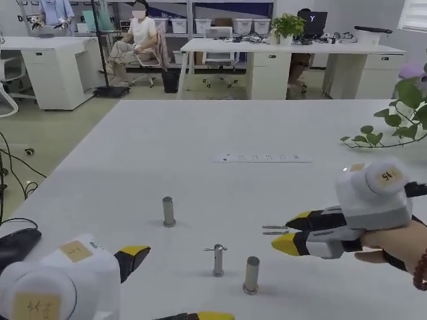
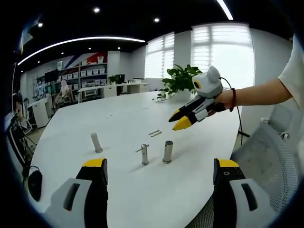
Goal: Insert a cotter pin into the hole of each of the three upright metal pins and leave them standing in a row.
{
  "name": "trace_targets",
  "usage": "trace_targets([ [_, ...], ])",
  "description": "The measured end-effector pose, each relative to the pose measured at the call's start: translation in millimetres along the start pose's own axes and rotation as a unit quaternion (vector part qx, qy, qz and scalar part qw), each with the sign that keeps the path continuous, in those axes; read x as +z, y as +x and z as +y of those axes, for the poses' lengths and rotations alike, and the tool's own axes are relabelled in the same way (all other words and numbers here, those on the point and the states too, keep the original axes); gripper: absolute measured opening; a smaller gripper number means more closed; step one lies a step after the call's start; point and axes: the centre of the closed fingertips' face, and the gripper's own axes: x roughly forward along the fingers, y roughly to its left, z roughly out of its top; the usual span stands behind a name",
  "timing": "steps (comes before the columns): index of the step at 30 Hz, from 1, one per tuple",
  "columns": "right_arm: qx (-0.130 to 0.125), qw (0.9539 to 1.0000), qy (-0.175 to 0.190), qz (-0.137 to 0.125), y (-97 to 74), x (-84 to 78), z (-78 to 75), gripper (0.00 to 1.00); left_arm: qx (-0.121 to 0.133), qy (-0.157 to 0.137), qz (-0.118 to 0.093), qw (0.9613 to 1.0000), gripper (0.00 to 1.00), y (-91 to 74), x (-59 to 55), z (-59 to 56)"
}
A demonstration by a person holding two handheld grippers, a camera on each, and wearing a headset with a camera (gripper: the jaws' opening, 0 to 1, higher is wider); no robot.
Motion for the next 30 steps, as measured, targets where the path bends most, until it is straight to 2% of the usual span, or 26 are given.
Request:
trace_targets([
  [7,0.005,0.9973,-0.050,0.053,14.0,-11.9,-18.2,0.26,0.000,0.002,0.002,1.0000,0.91,1.4,0.3,0.5],
  [9,0.005,0.9953,-0.065,0.072,18.4,-15.3,-22.9,0.26,0.001,0.003,0.002,1.0000,0.90,1.6,0.3,0.9],
  [13,0.004,0.9918,-0.088,0.092,27.1,-18.0,-30.6,0.24,0.002,0.003,0.003,1.0000,0.90,2.6,0.2,0.9],
  [15,0.008,0.9881,-0.102,0.115,31.2,-24.1,-34.6,0.23,0.004,0.005,0.005,1.0000,0.89,3.4,-0.8,1.7],
  [17,0.008,0.9848,-0.121,0.125,35.6,-25.8,-38.2,0.21,0.005,0.005,0.007,1.0000,0.89,3.7,-1.5,1.9],
  [20,0.008,0.9832,-0.126,0.132,42.2,-27.9,-43.8,0.19,0.005,0.003,0.007,1.0000,0.88,4.4,-2.2,1.9],
  [22,0.005,0.9801,-0.136,0.145,45.8,-31.6,-50.7,0.18,0.005,0.006,0.012,0.9999,0.88,5.0,-3.8,1.5],
  [30,0.008,0.9755,-0.137,0.172,55.6,-44.7,-67.1,0.16,0.008,-0.001,0.012,0.9999,0.87,7.1,-4.2,3.9],
])
